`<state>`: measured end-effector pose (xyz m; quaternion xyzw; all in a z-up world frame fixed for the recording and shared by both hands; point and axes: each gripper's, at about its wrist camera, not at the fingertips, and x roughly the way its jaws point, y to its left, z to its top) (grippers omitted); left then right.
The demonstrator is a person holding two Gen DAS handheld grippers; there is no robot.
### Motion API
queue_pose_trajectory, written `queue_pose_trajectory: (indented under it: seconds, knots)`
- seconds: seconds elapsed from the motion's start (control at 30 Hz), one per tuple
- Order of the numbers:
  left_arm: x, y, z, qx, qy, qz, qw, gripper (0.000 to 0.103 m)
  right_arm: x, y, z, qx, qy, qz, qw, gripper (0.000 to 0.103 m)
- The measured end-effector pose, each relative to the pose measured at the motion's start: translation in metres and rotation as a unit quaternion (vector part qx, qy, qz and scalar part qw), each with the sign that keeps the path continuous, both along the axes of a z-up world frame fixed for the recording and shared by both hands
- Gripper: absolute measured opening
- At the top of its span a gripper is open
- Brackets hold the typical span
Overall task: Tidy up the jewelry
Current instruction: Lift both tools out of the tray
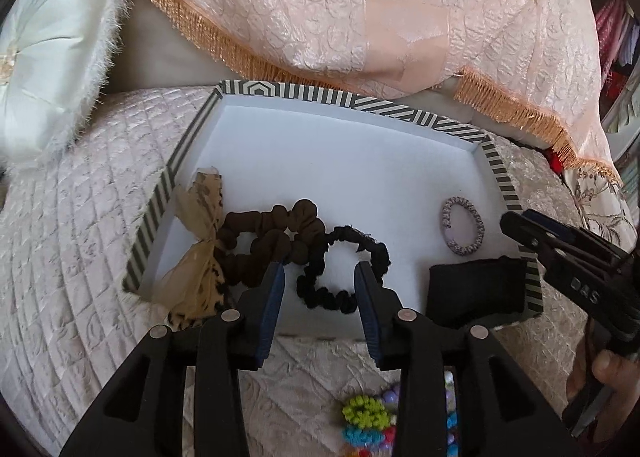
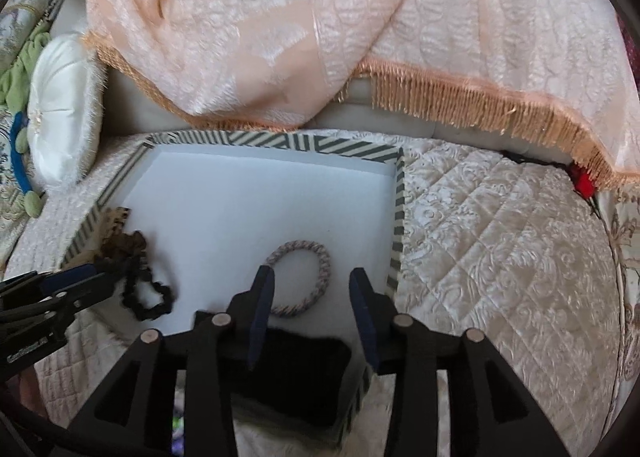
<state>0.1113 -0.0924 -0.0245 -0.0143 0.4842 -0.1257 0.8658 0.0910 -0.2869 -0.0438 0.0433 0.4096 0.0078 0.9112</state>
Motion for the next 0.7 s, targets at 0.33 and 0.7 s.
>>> queue_pose_trajectory:
  seconds: [0.33,0.7]
  knots:
    - [-0.048,0.003,0.018,0.018,-0.025,-0.001,0.9995,0.027,-0.073,0.023,0.025,0.019,-0.032,0.016,0.999,0.054]
    - [-0.096,0.015,0.031,0.031,-0.048,0.014,0.9983,0.027,-0.128,0.038,0.035,0.016,-0.045,0.015,0.999,0.058]
